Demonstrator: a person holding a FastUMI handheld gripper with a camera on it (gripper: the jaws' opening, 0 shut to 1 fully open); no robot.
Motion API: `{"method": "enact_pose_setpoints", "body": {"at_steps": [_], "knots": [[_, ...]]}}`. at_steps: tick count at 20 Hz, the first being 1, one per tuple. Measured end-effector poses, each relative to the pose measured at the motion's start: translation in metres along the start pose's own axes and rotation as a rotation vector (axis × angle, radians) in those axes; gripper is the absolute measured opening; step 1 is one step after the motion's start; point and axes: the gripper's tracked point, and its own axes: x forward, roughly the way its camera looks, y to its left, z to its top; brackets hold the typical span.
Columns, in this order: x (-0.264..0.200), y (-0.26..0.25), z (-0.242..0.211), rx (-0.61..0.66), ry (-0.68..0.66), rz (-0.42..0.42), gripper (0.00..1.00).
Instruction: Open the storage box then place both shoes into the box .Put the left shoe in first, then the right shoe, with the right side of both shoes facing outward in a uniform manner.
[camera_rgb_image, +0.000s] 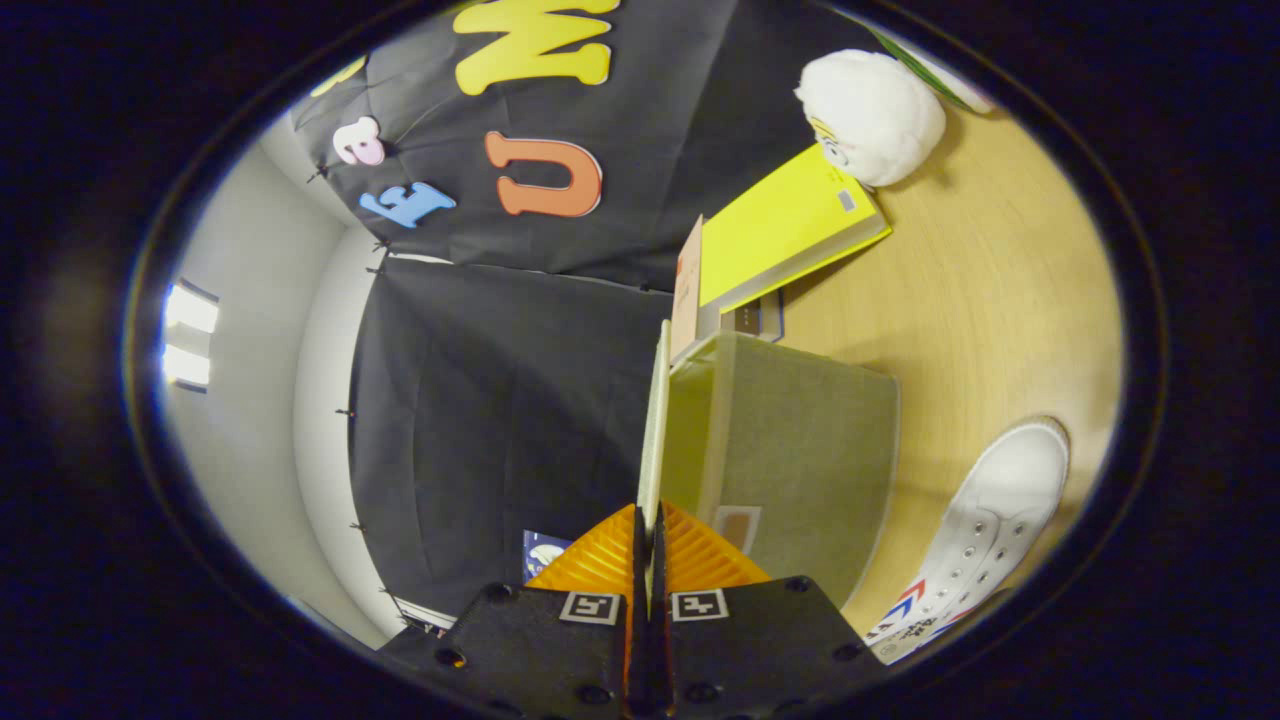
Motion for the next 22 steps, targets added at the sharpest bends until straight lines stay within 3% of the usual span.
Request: {"method": "enact_pose_setpoints", "body": {"at_steps": [5,11,19,21,22], "knots": [[0.018,0.082,-0.003,-0.088,-0.029,-0.007,0.05],[0.079,0.140,-0.003,-0.141,-0.047,-0.046,0.05],[0.171,0.166,-0.006,-0.167,-0.047,-0.076,0.07],[0.196,0.157,-0.005,-0.200,-0.049,-0.152,0.12],[0.209,0.153,-0.005,-0.216,-0.052,-0.188,0.21]]}}
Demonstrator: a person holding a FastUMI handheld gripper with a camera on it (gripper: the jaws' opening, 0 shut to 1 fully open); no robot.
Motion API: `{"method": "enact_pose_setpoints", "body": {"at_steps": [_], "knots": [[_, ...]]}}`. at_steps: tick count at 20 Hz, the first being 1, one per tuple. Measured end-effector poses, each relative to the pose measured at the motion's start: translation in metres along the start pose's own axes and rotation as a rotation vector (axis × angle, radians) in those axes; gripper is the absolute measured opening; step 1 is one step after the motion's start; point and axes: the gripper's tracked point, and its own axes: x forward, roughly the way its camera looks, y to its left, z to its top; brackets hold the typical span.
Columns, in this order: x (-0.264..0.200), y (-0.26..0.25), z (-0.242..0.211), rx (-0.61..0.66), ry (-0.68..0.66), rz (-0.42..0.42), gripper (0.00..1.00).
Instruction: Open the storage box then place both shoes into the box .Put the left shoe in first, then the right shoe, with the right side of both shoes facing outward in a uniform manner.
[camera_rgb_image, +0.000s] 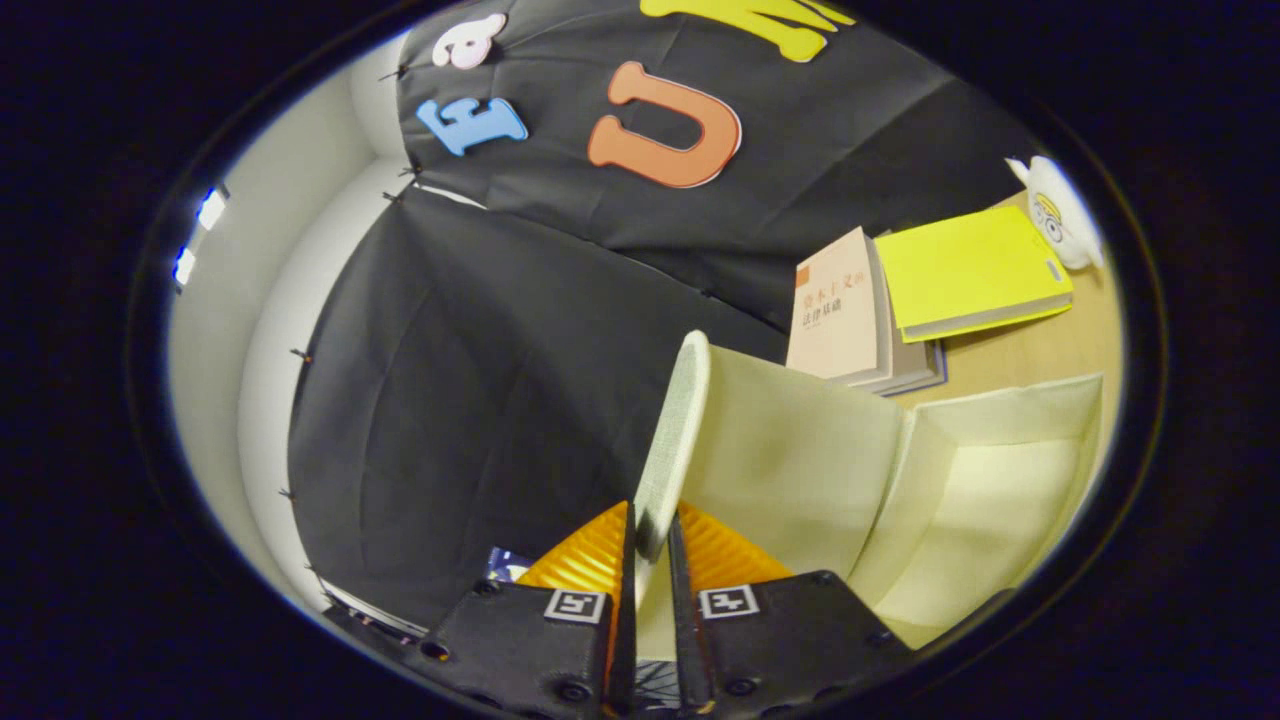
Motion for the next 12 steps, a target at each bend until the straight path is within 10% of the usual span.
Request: {"method": "enact_pose_setpoints", "body": {"at_steps": [8,12], "knots": [[0.006,-0.020,-0.019,0.006,-0.020,-0.110,1.00],[-0.030,-0.046,-0.029,-0.046,-0.036,-0.203,1.00]]}}
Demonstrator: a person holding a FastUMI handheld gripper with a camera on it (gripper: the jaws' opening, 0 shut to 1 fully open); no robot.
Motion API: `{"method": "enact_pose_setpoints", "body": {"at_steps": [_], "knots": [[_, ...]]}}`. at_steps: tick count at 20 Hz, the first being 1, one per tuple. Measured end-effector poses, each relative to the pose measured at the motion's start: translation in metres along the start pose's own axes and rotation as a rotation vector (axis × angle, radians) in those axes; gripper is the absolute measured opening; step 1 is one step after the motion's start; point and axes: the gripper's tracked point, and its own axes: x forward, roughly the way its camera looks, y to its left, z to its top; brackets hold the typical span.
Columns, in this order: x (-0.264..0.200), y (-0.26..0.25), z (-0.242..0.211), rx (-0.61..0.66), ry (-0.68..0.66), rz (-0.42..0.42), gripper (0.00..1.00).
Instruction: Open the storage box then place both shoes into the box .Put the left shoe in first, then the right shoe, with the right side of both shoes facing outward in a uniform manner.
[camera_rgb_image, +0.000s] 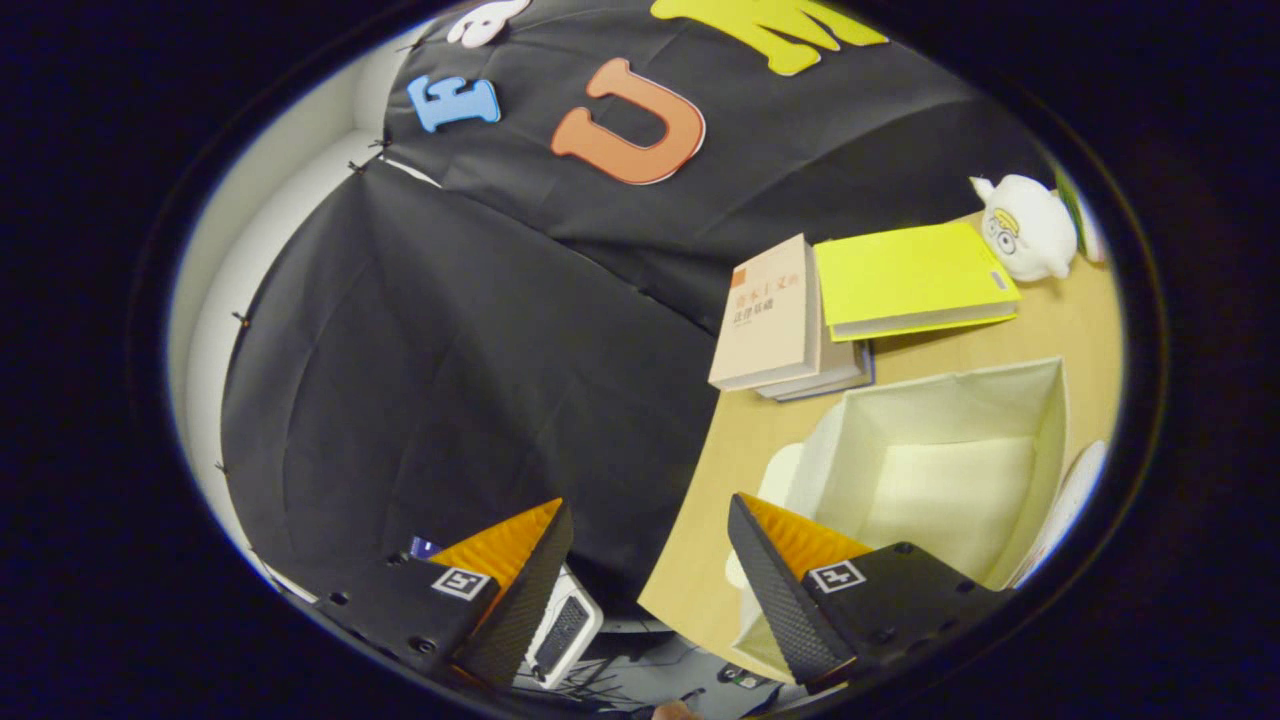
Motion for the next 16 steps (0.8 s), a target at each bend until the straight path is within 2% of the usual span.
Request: {"method": "enact_pose_setpoints", "body": {"at_steps": [6,11,16], "knots": [[-0.052,-0.068,-0.017,-0.115,-0.011,-0.203,1.00],[-0.098,-0.139,-0.021,-0.109,-0.031,-0.347,1.00],[-0.140,-0.216,-0.041,-0.108,-0.004,-0.535,1.00]]}}
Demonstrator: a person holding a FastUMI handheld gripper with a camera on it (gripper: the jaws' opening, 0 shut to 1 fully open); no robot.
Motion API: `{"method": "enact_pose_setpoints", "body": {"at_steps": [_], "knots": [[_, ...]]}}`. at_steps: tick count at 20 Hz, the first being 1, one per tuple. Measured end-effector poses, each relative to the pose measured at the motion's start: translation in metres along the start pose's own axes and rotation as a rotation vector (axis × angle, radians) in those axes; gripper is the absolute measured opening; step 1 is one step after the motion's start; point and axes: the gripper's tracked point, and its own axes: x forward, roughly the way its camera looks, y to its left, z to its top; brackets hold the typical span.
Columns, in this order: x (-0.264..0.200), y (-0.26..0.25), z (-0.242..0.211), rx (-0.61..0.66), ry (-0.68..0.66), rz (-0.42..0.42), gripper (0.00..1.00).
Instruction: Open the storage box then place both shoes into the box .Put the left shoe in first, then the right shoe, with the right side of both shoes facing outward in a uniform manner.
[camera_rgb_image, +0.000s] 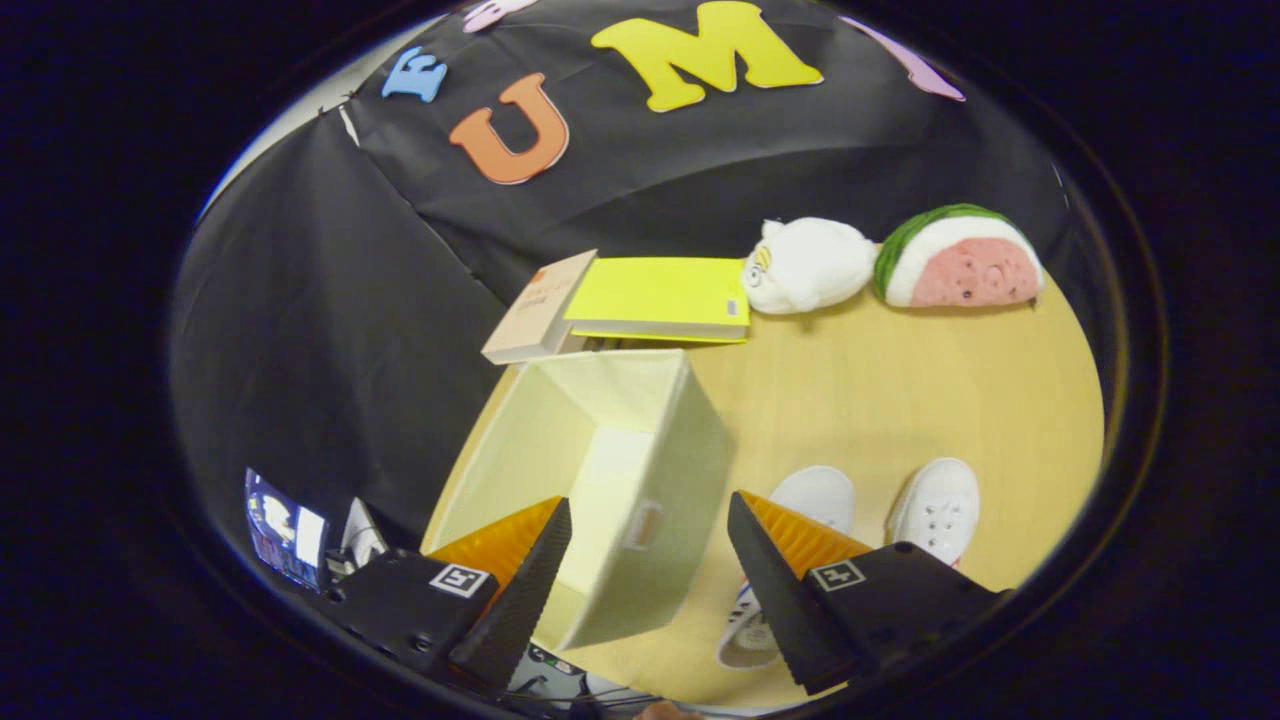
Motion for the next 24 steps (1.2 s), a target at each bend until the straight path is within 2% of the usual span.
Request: {"method": "enact_pose_setpoints", "body": {"at_steps": [6,11,15,21,22,24], "knots": [[-0.004,-0.062,-0.046,0.048,0.086,-0.128,1.00],[0.003,-0.080,-0.085,0.025,0.196,-0.178,1.00],[0.014,-0.085,-0.105,0.040,0.231,-0.196,1.00],[0.032,-0.110,-0.119,0.075,0.276,-0.304,1.00],[0.037,-0.112,-0.119,0.082,0.275,-0.306,0.97],[0.043,-0.117,-0.123,0.086,0.302,-0.329,0.83]]}}
